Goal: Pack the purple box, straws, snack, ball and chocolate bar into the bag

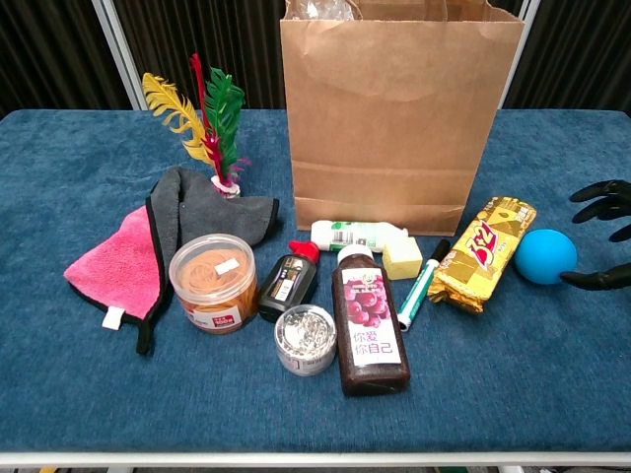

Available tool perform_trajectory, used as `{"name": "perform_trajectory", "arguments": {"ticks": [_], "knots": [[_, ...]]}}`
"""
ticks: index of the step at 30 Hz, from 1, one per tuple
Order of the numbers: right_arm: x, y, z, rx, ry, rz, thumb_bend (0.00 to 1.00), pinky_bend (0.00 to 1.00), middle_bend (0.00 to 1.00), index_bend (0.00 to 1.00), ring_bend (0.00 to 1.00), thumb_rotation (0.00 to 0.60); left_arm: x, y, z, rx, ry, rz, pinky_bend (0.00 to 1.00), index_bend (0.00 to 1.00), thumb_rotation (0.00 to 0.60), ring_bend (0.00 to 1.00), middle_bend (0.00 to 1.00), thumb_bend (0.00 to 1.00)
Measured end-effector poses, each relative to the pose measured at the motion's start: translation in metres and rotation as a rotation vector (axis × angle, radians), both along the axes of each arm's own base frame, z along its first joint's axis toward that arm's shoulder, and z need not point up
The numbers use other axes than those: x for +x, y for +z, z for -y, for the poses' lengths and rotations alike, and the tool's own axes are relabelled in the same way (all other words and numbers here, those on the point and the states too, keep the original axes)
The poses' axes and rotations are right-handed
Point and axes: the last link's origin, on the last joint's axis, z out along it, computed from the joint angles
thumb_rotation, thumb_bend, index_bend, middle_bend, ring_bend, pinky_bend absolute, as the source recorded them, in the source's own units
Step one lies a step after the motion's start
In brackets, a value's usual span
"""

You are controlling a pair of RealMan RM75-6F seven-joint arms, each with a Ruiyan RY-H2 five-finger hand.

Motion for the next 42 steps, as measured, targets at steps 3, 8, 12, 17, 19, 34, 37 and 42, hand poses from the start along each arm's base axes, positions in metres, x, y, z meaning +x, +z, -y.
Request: {"name": "perform_trajectory", "arguments": {"ticks": [3, 8, 12, 17, 19, 34, 37, 42], "knots": [[0.003, -0.006, 0.003, 0.010, 0.005, 0.007, 0.00, 0.29, 0.30, 0.23, 0.20, 0.600, -0.001, 0.000, 0.000, 0.000, 0.001, -0.002, 0.24, 0.23, 0.600, 0.16, 0.24, 0.24], [0.006, -0.011, 0.006, 0.017, 0.013, 0.009, 0.00, 0.29, 0.30, 0.23, 0.20, 0.600, -0.002, 0.000, 0.000, 0.002, 0.003, -0.002, 0.24, 0.23, 0.600, 0.16, 0.24, 0.24], [0.007, -0.013, 0.007, 0.025, 0.012, 0.008, 0.00, 0.29, 0.30, 0.23, 0.21, 0.600, -0.003, 0.000, 0.001, 0.003, 0.007, -0.001, 0.24, 0.23, 0.600, 0.16, 0.24, 0.24], [0.007, -0.016, 0.007, 0.032, 0.010, 0.000, 0.00, 0.29, 0.31, 0.23, 0.23, 0.600, -0.003, 0.001, 0.001, 0.006, 0.008, -0.002, 0.24, 0.23, 0.600, 0.16, 0.24, 0.24], [0.007, -0.017, 0.008, 0.036, 0.009, 0.000, 0.00, 0.29, 0.31, 0.23, 0.24, 0.600, -0.003, 0.000, 0.001, 0.007, 0.008, -0.003, 0.24, 0.23, 0.600, 0.16, 0.24, 0.24], [0.012, -0.022, 0.013, 0.040, 0.028, -0.012, 0.12, 0.33, 0.36, 0.28, 0.29, 0.600, -0.004, 0.001, 0.000, 0.006, 0.013, -0.007, 0.24, 0.23, 0.600, 0.16, 0.24, 0.24], [0.011, -0.024, 0.014, 0.047, 0.021, -0.020, 0.14, 0.34, 0.36, 0.28, 0.29, 0.600, -0.003, 0.003, -0.003, 0.013, 0.005, -0.010, 0.24, 0.23, 0.600, 0.16, 0.24, 0.24], [0.010, -0.028, 0.015, 0.059, 0.014, -0.024, 0.16, 0.36, 0.37, 0.30, 0.31, 0.600, -0.002, 0.008, -0.009, 0.030, -0.002, -0.012, 0.24, 0.23, 0.600, 0.16, 0.24, 0.24]]}}
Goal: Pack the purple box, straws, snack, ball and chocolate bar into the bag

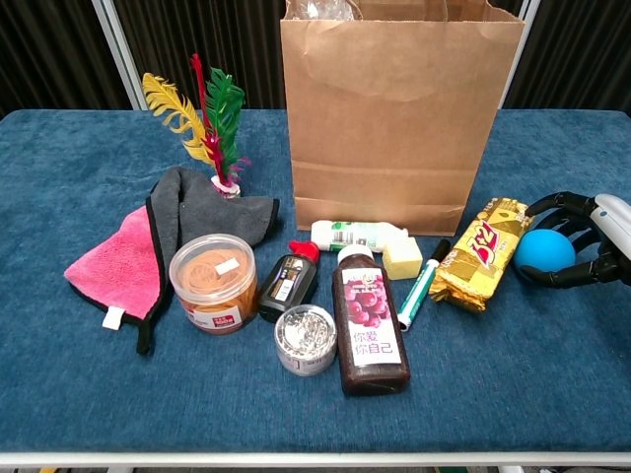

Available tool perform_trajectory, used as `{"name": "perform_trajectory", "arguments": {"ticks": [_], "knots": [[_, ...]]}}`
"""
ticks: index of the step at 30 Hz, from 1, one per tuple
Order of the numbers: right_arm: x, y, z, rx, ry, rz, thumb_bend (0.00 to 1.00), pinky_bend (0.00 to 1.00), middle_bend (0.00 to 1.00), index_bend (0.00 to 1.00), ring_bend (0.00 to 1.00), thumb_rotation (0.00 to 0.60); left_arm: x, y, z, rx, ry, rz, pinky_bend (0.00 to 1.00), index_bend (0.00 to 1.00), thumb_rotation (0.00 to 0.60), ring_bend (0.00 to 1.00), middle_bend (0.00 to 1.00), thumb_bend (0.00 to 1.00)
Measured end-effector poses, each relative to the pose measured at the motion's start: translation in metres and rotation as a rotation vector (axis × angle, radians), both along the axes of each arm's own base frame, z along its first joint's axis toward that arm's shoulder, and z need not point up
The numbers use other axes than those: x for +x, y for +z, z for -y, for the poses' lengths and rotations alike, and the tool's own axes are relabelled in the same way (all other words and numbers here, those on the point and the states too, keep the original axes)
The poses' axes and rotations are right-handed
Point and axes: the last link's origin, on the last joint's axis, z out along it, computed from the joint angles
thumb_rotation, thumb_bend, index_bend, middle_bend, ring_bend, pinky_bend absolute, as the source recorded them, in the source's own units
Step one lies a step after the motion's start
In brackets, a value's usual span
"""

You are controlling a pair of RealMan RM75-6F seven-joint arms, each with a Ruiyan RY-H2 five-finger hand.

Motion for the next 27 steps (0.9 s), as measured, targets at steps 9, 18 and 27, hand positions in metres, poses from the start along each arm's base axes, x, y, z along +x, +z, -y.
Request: {"name": "perform_trajectory", "arguments": {"ticks": [9, 18, 27], "knots": [[0.004, 0.006, 0.000, -0.034, 0.024, 0.009, 0.21, 0.41, 0.41, 0.35, 0.35, 0.600, 0.003, -0.005, 0.001, -0.012, -0.005, 0.002, 0.24, 0.23, 0.600, 0.16, 0.24, 0.24], [0.008, 0.019, -0.003, -0.080, 0.049, 0.023, 0.25, 0.44, 0.43, 0.37, 0.36, 0.600, 0.005, -0.005, 0.000, -0.010, -0.011, 0.001, 0.24, 0.23, 0.600, 0.16, 0.24, 0.24], [0.027, 0.043, -0.005, -0.154, 0.126, 0.052, 0.26, 0.44, 0.43, 0.38, 0.37, 0.600, 0.005, -0.006, 0.001, -0.013, -0.010, 0.001, 0.24, 0.23, 0.600, 0.16, 0.24, 0.24]]}}
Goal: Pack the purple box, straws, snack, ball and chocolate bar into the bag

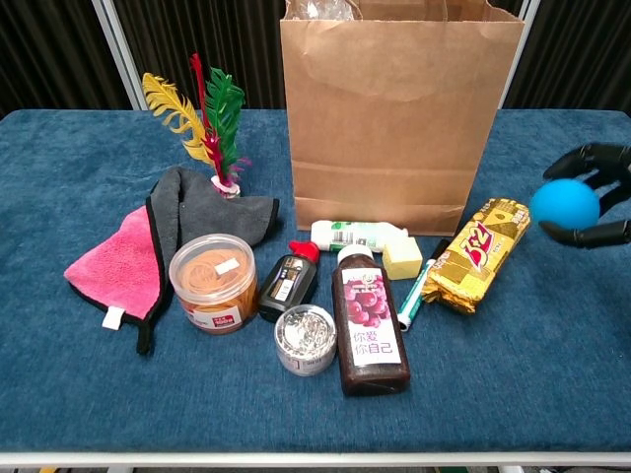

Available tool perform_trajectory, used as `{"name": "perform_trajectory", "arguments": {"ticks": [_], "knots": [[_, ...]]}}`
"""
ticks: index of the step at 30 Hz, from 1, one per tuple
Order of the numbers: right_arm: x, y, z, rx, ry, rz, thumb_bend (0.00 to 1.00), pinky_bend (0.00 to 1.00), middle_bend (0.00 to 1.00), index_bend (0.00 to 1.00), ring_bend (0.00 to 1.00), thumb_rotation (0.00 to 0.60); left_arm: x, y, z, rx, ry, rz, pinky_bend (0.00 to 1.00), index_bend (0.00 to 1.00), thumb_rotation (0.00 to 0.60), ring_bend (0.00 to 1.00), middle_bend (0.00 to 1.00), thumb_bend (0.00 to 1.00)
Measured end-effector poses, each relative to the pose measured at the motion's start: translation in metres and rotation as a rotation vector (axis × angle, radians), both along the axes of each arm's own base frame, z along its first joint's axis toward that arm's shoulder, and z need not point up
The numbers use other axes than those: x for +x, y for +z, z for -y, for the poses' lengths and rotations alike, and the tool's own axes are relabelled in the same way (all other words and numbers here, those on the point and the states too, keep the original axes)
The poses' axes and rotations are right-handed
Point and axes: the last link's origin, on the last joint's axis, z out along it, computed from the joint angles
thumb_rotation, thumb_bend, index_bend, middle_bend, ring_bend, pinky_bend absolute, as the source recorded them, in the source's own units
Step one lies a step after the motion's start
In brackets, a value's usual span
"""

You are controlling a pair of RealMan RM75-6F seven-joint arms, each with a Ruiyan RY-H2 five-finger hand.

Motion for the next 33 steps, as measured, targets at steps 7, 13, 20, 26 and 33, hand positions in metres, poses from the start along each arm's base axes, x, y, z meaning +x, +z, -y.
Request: {"name": "perform_trajectory", "arguments": {"ticks": [7, 13, 20, 26, 33], "knots": [[0.046, 0.049, -0.001, -0.103, 0.139, 0.014, 0.26, 0.45, 0.43, 0.38, 0.37, 0.600, 0.003, -0.004, -0.001, -0.009, -0.006, 0.016, 0.24, 0.23, 0.600, 0.16, 0.24, 0.24], [0.099, 0.100, 0.008, -0.219, 0.258, -0.007, 0.26, 0.45, 0.43, 0.39, 0.37, 0.600, 0.005, -0.004, -0.002, -0.008, -0.008, 0.026, 0.24, 0.23, 0.600, 0.16, 0.24, 0.24], [0.148, 0.126, 0.039, -0.310, 0.350, -0.037, 0.26, 0.45, 0.43, 0.39, 0.37, 0.600, 0.003, -0.001, -0.003, -0.003, -0.003, 0.019, 0.24, 0.23, 0.600, 0.16, 0.24, 0.24], [0.173, 0.103, 0.069, -0.278, 0.373, -0.074, 0.26, 0.45, 0.43, 0.39, 0.37, 0.600, 0.002, 0.001, -0.005, -0.007, 0.005, 0.007, 0.24, 0.23, 0.600, 0.16, 0.24, 0.24], [0.182, 0.071, 0.101, -0.239, 0.336, -0.089, 0.18, 0.42, 0.40, 0.35, 0.34, 0.600, 0.000, 0.003, -0.008, -0.016, 0.005, -0.008, 0.24, 0.23, 0.600, 0.16, 0.24, 0.24]]}}
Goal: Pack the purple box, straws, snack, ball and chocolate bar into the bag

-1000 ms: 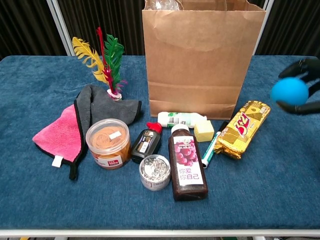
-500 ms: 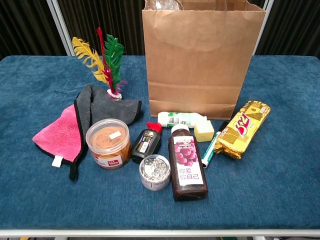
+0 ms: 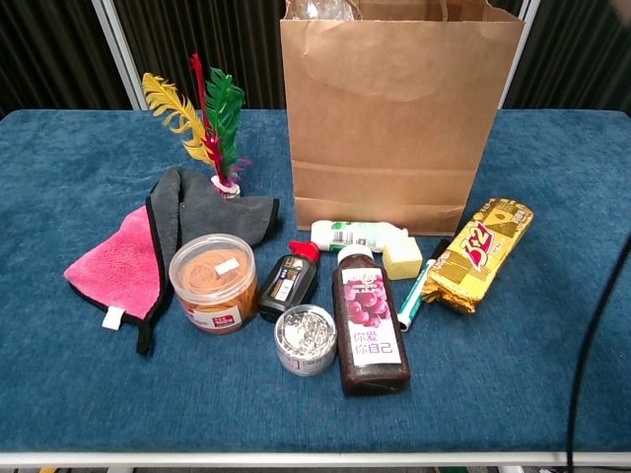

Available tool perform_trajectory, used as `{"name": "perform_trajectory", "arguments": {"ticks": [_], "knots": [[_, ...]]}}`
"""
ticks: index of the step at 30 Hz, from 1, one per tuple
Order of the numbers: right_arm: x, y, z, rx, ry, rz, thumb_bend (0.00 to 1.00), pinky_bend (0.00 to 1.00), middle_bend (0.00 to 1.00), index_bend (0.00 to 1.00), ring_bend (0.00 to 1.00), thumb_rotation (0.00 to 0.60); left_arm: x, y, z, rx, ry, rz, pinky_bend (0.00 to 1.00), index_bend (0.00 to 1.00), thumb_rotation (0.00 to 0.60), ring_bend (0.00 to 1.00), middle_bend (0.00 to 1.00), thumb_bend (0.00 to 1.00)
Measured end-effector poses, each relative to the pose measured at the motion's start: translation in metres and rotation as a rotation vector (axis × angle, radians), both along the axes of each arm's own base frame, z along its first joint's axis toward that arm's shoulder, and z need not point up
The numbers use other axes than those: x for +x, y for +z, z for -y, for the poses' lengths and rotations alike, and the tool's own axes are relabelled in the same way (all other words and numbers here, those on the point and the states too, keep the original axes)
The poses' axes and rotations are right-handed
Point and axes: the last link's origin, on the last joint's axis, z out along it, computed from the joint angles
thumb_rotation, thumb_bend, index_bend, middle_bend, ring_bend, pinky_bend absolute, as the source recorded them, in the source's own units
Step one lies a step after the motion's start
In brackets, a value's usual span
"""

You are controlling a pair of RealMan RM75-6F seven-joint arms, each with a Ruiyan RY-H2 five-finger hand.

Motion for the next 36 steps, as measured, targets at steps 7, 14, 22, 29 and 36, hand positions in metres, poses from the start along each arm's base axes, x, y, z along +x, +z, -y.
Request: {"name": "perform_trajectory", "arguments": {"ticks": [7, 14, 22, 29, 36], "knots": [[-0.001, -0.010, 0.006, 0.109, 0.011, 0.015, 0.00, 0.15, 0.24, 0.13, 0.09, 0.600, 0.000, 0.001, -0.001, 0.000, -0.004, 0.005, 0.24, 0.23, 0.600, 0.16, 0.24, 0.24], [-0.001, 0.002, 0.003, 0.102, 0.048, 0.039, 0.00, 0.15, 0.24, 0.11, 0.09, 0.600, -0.001, 0.000, 0.000, -0.002, -0.005, 0.001, 0.24, 0.23, 0.600, 0.16, 0.24, 0.24], [-0.009, 0.038, -0.015, 0.007, 0.167, -0.003, 0.00, 0.16, 0.26, 0.12, 0.11, 0.600, 0.003, -0.001, -0.002, 0.004, -0.009, 0.012, 0.24, 0.23, 0.600, 0.16, 0.24, 0.24], [-0.071, 0.052, -0.056, 0.014, 0.266, -0.231, 0.00, 0.21, 0.27, 0.20, 0.16, 0.600, 0.005, -0.007, -0.001, -0.001, -0.008, 0.020, 0.24, 0.23, 0.600, 0.16, 0.24, 0.24], [-0.154, 0.042, -0.089, 0.145, 0.310, -0.564, 0.00, 0.24, 0.29, 0.24, 0.18, 0.600, 0.009, -0.012, -0.001, -0.009, -0.023, 0.017, 0.24, 0.23, 0.600, 0.16, 0.24, 0.24]]}}
